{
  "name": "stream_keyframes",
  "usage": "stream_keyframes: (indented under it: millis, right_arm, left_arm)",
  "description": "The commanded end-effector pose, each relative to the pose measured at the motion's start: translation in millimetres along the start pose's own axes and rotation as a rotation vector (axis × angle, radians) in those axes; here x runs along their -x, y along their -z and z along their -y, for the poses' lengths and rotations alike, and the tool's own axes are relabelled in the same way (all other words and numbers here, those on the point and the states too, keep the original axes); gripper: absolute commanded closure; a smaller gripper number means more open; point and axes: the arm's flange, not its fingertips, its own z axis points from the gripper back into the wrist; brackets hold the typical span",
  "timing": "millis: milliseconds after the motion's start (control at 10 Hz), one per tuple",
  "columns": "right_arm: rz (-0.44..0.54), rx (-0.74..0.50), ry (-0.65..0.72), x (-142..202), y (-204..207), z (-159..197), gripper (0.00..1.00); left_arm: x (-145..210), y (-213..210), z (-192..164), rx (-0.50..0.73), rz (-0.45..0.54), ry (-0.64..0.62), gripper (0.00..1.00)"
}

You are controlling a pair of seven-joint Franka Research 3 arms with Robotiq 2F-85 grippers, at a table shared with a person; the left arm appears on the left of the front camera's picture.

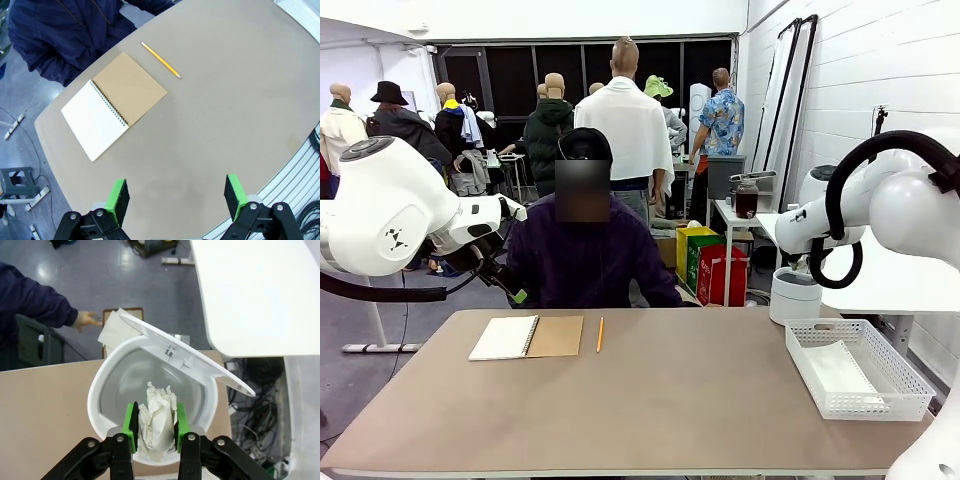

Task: Sort the paper based on its condition.
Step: If a person hands you a paper, place it in the Organizing basket , and if it's crumpled, put it in the Trash can.

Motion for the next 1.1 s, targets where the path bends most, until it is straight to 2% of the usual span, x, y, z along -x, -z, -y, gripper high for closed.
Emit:
stream_keyframes:
  millis: [0,500,600,900,1000]
  right_arm:
    - [-0.031,-0.011,0.026,-12,11,-6,0.64]
    - [-0.052,-0.013,0.040,-19,24,-2,0.64]
    - [-0.056,-0.013,0.042,-20,26,0,0.60]
    - [-0.080,-0.054,0.047,-19,21,-3,0.00]
    - [-0.085,-0.059,0.049,-18,19,-4,0.00]
  left_arm:
    - [1,0,-1,0.003,-0.003,-0.004,0.00]
    - [1,0,-1,0.003,-0.003,-0.004,0.00]
    - [1,0,-1,0.003,-0.003,-0.004,0.00]
    - [1,0,-1,0.003,-0.003,-0.004,0.00]
    - [1,0,-1,0.003,-0.003,-0.004,0.00]
